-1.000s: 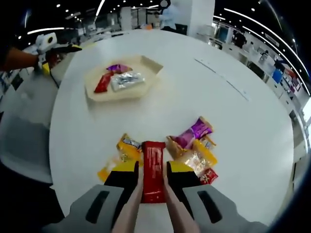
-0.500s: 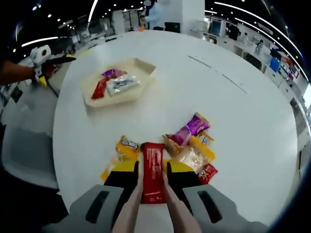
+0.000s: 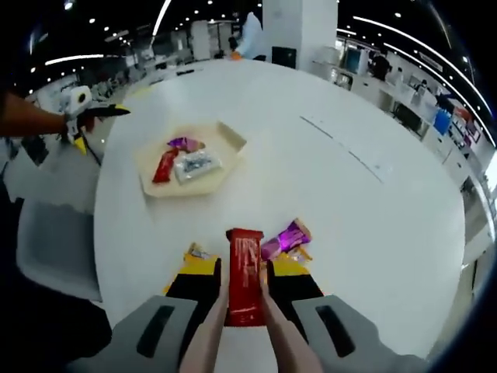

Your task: Place the target food into the container with the food tongs after gripping and lifting it, then release it inside without dropping or visibly crushing the food.

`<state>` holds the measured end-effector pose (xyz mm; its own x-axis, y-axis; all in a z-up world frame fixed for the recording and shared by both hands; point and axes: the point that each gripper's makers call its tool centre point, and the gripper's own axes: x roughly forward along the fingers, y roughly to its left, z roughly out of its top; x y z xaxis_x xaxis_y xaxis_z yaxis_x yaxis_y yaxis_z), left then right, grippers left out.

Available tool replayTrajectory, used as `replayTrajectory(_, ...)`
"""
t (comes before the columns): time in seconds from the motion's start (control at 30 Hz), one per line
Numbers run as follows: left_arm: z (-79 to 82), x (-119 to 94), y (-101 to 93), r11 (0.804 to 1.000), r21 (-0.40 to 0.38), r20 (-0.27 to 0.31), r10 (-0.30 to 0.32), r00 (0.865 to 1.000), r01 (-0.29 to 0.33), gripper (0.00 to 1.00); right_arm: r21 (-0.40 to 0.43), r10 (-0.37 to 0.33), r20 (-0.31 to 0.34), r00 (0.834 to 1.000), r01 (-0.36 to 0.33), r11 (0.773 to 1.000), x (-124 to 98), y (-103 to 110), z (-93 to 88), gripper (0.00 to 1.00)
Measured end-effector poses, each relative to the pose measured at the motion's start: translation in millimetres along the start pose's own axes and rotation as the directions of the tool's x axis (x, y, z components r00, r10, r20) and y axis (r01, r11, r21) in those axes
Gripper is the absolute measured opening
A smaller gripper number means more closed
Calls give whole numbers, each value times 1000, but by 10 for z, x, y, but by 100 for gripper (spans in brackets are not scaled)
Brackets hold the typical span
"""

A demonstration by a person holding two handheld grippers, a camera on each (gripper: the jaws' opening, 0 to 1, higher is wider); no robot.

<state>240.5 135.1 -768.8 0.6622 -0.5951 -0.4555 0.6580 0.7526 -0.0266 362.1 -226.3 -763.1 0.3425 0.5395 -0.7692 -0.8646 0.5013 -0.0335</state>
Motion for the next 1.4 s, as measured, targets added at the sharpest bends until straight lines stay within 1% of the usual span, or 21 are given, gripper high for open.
replayTrajectory(0.2,-52,4,-5,1000,0,-14,-23,1000,23,100,-17,-3,-2,1000,3,1000,-159,-135,133,22)
replayTrajectory(0.23,-56,0,-7,1000,-2,-3,-31,1000,31,100,-26,-7,-2,1000,7,1000,-179,-157,155,22)
replayTrajectory(0.27,-86,-1,-3,999,-8,-16,-32,999,32,100,-29,-8,-4,1000,8,1000,-192,-177,168,22)
replayTrajectory(0.3,-85,-4,2,1000,2,-17,-29,999,29,100,-36,-10,-10,1000,9,999,-207,-200,178,22)
replayTrajectory(0.33,-47,-9,-8,999,12,-3,-30,1000,30,100,-41,-5,-15,1000,4,999,-214,-209,183,22)
replayTrajectory(0.37,-17,-18,-14,999,10,13,-33,999,33,100,-38,-6,-17,1000,5,999,-221,-227,190,22)
replayTrajectory(0.47,10,-25,-18,999,-9,22,-36,999,37,100,-26,-13,-11,1000,12,1000,-250,-265,239,22)
replayTrajectory(0.53,61,-38,-30,999,-17,38,-35,999,36,100,-30,-21,-15,1000,20,999,-255,-267,247,22)
replayTrajectory(0.6,57,-40,-18,999,-27,43,-31,999,32,100,-33,-28,-16,999,28,999,-269,-252,266,22)
replayTrajectory(0.73,43,-31,-46,998,-36,36,-42,998,43,100,-30,-38,-4,999,38,999,-321,-231,314,22)
replayTrajectory(0.83,62,-33,-66,998,-37,41,-43,998,44,100,-22,-45,-2,999,45,999,-338,-243,307,23)
replayTrajectory(0.93,57,-31,-62,998,-35,40,-42,998,43,100,-38,-49,-8,999,48,998,-355,-241,301,23)
replayTrajectory(1.17,62,-36,-31,999,-26,38,-24,999,25,100,-35,-54,-7,999,53,998,-361,-234,343,22)
replayTrajectory(1.27,81,-40,-36,999,-24,45,-26,999,27,100,-31,-55,-6,998,54,998,-355,-226,379,22)
replayTrajectory(1.4,79,-34,-56,999,-20,43,-41,998,42,100,-25,-60,10,998,61,998,-354,-197,474,22)
